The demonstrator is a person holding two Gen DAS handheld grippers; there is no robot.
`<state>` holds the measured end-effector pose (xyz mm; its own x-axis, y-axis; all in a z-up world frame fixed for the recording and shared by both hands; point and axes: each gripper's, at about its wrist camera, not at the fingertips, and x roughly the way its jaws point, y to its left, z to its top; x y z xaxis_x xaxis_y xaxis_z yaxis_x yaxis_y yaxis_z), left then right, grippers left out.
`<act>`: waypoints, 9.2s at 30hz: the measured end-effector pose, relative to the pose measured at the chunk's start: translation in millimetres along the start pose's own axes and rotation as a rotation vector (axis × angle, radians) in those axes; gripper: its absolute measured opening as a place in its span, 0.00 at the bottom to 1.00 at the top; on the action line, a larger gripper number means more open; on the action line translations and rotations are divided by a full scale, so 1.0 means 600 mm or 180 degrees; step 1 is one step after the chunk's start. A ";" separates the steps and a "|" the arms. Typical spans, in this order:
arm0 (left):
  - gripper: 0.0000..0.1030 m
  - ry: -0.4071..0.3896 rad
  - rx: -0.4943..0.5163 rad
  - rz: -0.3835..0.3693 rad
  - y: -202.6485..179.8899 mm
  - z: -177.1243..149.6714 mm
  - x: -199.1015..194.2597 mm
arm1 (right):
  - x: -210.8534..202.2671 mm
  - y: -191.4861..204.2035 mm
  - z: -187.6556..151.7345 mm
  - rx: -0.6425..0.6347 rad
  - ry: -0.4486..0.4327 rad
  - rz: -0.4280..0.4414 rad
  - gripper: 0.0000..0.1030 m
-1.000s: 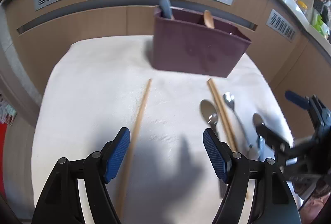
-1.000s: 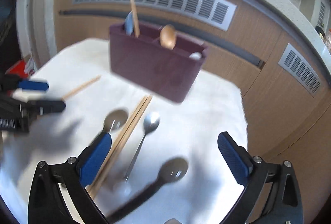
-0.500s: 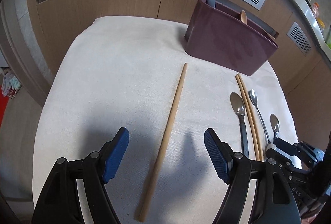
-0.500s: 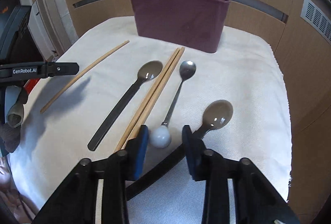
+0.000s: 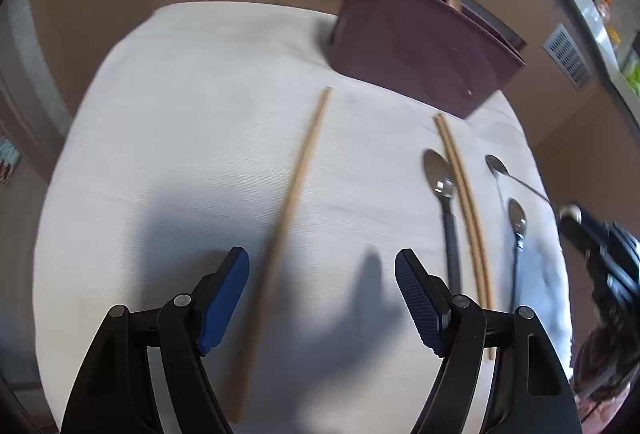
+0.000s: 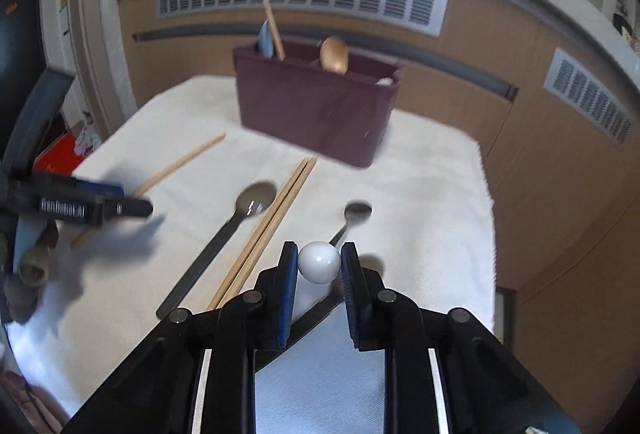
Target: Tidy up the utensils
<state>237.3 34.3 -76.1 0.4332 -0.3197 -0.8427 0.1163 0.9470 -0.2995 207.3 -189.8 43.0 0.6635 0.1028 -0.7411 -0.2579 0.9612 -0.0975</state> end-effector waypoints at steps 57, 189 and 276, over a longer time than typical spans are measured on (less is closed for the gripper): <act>0.06 -0.2047 0.1060 -0.0214 -0.204 0.148 -0.386 | -0.247 -0.023 0.225 0.0077 -0.0916 0.0168 0.20; 0.70 0.0123 0.0773 0.0166 -0.162 0.069 0.079 | 0.078 -0.104 -0.076 0.0954 0.0530 0.0435 0.07; 0.38 0.0488 0.1616 0.0358 -0.189 0.002 0.022 | 0.097 -0.103 -0.034 0.0783 0.0717 0.0381 0.06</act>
<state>230.8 -77.0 -52.6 0.3369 -0.1805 -0.9241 0.5103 0.8598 0.0181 247.6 -248.6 -7.4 0.4602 0.1859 -0.8682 -0.1294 0.9814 0.1416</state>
